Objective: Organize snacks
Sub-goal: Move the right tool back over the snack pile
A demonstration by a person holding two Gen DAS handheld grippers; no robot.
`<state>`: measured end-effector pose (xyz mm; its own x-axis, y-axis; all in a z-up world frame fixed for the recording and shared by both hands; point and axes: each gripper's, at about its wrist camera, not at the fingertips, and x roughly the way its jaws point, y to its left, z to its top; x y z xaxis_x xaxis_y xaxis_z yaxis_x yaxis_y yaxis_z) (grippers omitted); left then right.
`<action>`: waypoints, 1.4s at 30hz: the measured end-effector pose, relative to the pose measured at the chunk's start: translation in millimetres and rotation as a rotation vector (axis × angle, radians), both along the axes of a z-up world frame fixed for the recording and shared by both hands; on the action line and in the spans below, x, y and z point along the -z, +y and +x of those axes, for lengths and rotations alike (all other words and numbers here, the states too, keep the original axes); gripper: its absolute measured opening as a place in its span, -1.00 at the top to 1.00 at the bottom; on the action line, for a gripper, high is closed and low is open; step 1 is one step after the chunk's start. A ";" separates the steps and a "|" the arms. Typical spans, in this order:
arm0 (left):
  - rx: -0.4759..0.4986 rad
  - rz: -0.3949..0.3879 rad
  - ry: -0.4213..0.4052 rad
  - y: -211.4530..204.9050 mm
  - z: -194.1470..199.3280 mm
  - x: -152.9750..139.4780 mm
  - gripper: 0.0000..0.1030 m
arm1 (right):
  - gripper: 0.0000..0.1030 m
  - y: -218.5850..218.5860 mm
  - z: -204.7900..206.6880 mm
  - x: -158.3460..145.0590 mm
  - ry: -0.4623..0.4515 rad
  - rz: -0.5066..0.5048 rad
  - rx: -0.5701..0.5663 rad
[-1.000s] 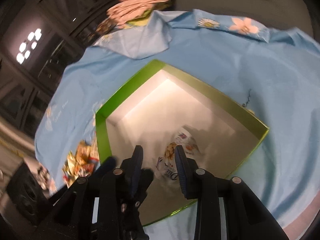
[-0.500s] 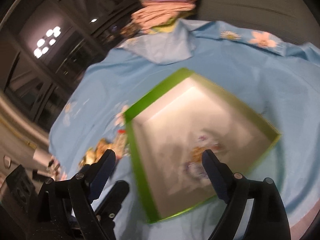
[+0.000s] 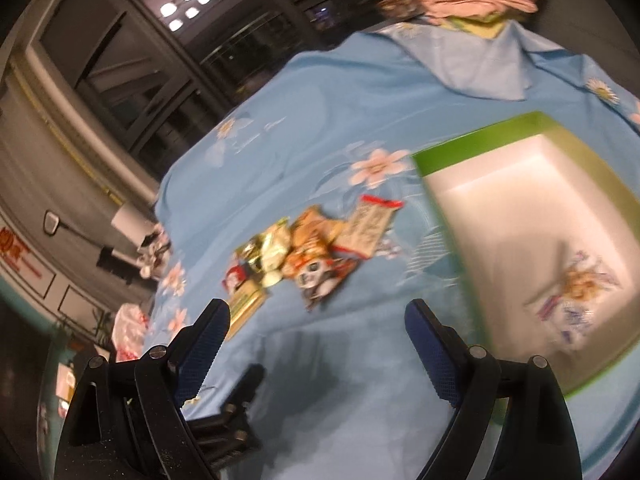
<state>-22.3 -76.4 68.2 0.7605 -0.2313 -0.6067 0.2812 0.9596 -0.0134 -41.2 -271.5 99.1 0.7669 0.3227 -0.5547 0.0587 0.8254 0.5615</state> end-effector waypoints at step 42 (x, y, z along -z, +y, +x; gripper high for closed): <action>-0.304 -0.231 -0.004 165.6 17.9 -23.2 -0.99 | 0.28 157.5 207.7 60.7 0.255 -0.337 -0.176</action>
<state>-4.4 89.2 91.4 0.8178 -0.1253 -0.5618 -0.0151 0.9710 -0.2386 166.5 -114.0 38.5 0.5415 0.2049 -0.8153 0.0026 0.9694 0.2453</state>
